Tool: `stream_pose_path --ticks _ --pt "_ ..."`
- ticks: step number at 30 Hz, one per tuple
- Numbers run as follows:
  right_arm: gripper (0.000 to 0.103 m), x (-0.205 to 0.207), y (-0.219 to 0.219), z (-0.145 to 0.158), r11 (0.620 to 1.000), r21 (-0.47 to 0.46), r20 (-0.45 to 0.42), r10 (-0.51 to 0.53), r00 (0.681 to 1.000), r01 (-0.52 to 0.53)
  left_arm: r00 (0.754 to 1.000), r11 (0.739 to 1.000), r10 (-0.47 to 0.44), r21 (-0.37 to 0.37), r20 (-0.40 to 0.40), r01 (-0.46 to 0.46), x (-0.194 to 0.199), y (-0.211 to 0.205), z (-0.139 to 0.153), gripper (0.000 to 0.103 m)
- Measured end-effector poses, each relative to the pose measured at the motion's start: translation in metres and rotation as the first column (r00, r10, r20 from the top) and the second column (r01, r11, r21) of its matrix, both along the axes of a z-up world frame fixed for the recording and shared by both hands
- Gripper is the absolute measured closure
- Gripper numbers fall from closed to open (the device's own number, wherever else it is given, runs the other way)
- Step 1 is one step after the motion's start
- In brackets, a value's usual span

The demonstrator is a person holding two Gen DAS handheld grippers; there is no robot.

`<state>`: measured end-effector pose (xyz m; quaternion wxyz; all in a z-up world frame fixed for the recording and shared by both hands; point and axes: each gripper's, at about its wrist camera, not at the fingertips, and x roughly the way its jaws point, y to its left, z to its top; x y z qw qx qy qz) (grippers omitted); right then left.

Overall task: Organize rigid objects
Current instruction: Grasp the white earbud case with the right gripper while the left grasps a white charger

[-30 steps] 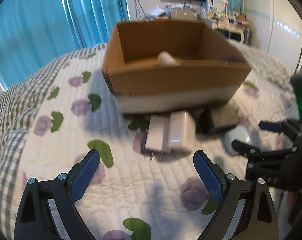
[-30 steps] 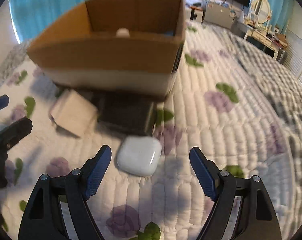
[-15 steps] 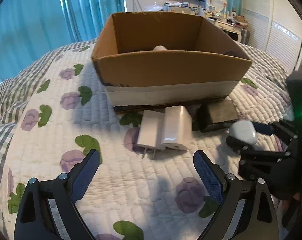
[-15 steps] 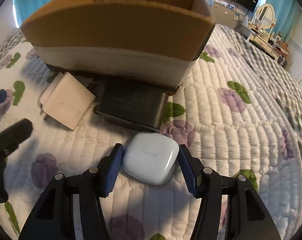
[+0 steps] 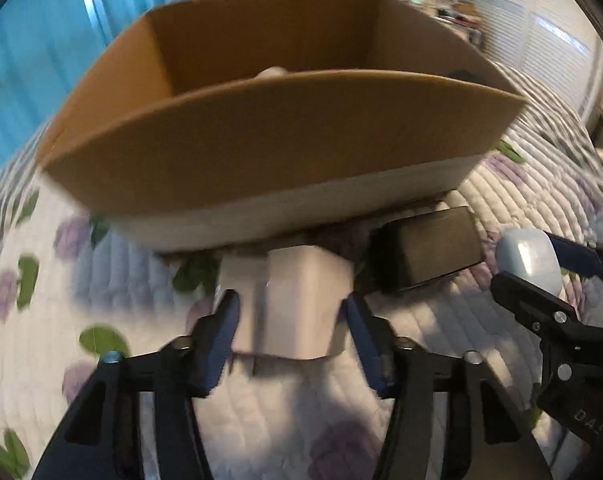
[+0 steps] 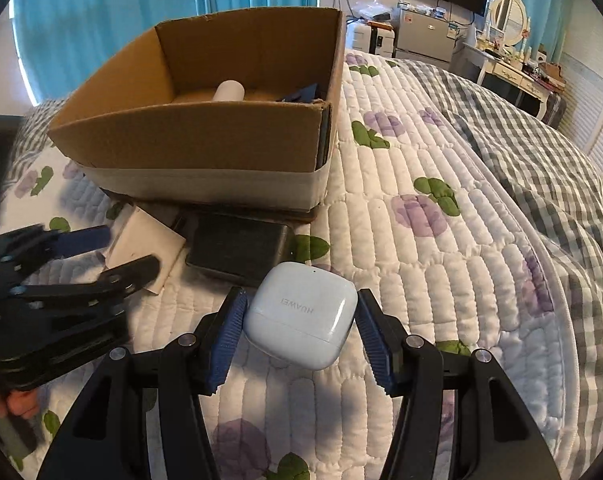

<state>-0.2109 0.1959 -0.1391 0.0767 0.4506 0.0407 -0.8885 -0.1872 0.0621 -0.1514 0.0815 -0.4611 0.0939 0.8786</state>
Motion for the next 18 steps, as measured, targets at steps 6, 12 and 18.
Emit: stream_pose_path --ticks 6,12,18 --pt "0.047 0.004 0.003 -0.003 1.000 -0.010 0.007 -0.010 1.000 0.010 0.997 0.996 -0.082 0.037 0.001 0.081 0.016 0.015 0.007 0.074" --pt "0.047 0.004 0.000 -0.005 1.000 0.009 0.005 -0.010 1.000 0.010 0.999 0.998 -0.049 0.045 -0.012 0.049 0.007 0.016 0.004 0.074" --pt "0.047 0.008 0.002 0.000 1.000 0.009 -0.004 -0.021 1.000 0.021 0.999 0.999 -0.031 0.042 -0.007 0.032 0.020 0.012 0.015 0.075"
